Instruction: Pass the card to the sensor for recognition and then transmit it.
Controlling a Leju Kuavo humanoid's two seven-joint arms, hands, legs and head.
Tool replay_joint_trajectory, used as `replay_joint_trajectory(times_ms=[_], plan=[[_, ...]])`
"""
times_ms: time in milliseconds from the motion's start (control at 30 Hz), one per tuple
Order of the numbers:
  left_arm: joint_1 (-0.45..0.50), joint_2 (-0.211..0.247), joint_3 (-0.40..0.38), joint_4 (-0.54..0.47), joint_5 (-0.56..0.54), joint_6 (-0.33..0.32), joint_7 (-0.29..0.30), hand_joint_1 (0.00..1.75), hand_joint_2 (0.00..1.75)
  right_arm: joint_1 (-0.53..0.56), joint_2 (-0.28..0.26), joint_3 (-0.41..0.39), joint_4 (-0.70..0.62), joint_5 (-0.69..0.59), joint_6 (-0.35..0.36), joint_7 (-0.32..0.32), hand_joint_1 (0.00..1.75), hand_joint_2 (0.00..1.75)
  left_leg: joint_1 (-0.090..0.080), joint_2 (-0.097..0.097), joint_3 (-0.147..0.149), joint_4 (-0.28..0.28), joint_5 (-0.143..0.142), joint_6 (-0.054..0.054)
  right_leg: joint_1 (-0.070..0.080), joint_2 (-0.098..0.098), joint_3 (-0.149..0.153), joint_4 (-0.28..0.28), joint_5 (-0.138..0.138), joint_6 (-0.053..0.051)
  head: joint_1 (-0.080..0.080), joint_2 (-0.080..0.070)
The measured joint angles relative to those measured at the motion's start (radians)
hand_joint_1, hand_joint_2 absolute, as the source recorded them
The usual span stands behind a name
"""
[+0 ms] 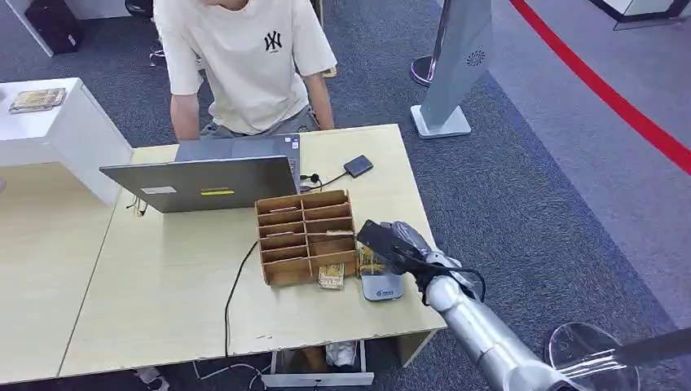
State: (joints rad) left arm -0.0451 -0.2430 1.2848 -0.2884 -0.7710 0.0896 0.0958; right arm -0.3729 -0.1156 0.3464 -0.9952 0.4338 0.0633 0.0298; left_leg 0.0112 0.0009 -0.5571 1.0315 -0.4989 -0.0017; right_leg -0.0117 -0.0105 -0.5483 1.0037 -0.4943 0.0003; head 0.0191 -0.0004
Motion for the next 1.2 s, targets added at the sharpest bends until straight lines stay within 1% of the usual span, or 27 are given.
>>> replay_joint_trajectory(times_ms=[133,433,700,867,1033,1200], plan=[[0.000,-0.001,0.003,0.000,-0.001,0.003,0.000,0.00,0.00,0.020,0.000,-0.019,-0.034,-0.022,-0.008,-0.012,1.75,1.75,0.000,0.000,0.000,0.000,0.000,0.000,0.000,0.000,0.000,0.000,0.000,0.000,0.000,0.000],[0.000,-0.007,0.006,0.000,-0.002,0.008,-0.002,0.00,0.00,0.077,0.002,-0.080,-0.160,-0.049,-0.062,-0.042,1.75,1.75,0.000,0.000,0.000,0.000,0.000,0.000,0.000,0.000,0.000,0.000,0.000,0.000,0.000,0.000],[-0.001,-0.014,0.006,0.000,-0.007,0.009,-0.008,0.00,0.00,0.125,0.011,-0.130,-0.263,-0.063,-0.121,-0.058,1.75,1.75,0.000,0.000,0.000,0.000,0.000,0.000,0.000,0.000,0.000,0.000,0.000,0.000,0.000,0.000],[-0.001,-0.015,0.006,0.000,-0.011,0.010,-0.011,0.00,0.00,0.158,0.028,-0.163,-0.328,-0.068,-0.178,-0.092,1.75,1.75,0.000,0.000,0.000,0.000,0.000,0.000,0.000,0.000,0.000,0.000,0.000,0.000,0.000,0.000],[-0.001,-0.016,0.006,0.000,-0.016,0.015,-0.016,0.00,0.00,0.190,0.046,-0.193,-0.392,-0.100,-0.193,-0.124,1.75,1.75,0.000,0.000,0.000,0.000,0.000,0.000,0.000,0.000,0.000,0.000,0.000,0.000,0.000,0.000],[-0.001,-0.016,0.006,0.000,-0.021,0.016,-0.023,0.00,0.00,0.212,0.055,-0.205,-0.439,-0.141,-0.183,-0.153,1.75,1.75,0.000,0.000,0.000,0.000,0.000,0.000,0.000,0.000,0.000,0.000,0.000,0.000,0.000,0.000]])
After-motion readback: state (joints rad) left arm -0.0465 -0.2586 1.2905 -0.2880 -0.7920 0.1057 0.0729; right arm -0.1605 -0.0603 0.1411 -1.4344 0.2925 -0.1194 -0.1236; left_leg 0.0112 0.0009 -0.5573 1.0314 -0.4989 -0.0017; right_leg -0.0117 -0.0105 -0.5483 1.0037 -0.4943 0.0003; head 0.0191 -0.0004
